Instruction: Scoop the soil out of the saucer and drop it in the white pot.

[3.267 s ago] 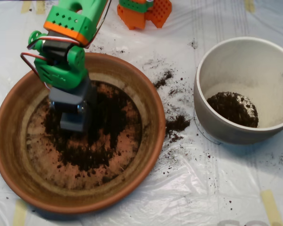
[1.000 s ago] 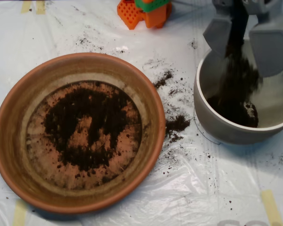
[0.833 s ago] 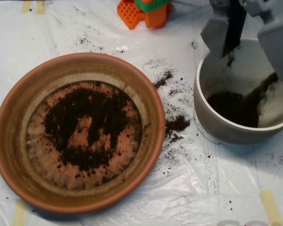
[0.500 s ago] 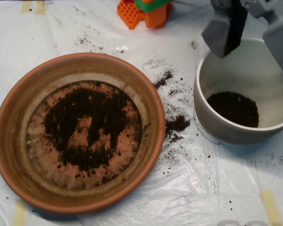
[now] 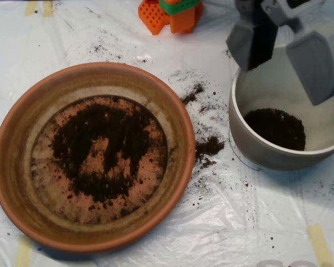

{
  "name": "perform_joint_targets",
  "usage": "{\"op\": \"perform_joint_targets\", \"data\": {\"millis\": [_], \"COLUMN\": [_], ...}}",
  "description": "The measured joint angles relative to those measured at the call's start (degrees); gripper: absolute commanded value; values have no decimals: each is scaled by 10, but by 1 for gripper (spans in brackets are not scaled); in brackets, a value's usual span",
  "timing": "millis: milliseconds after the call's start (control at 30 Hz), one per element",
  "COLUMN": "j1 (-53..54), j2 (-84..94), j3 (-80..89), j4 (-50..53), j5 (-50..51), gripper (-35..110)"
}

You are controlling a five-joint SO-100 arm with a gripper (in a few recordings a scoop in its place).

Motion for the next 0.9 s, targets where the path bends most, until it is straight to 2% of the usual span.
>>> {"op": "perform_joint_targets", "data": {"millis": [233, 533, 700, 900], "j1": [134, 333, 413, 488], "j2": [68, 133, 128, 43], "j3": [56, 318, 446, 461], "j4": [-24, -173, -267, -320], "j5": [17, -7, -10, -10], "gripper": [41, 43, 44, 45]}}
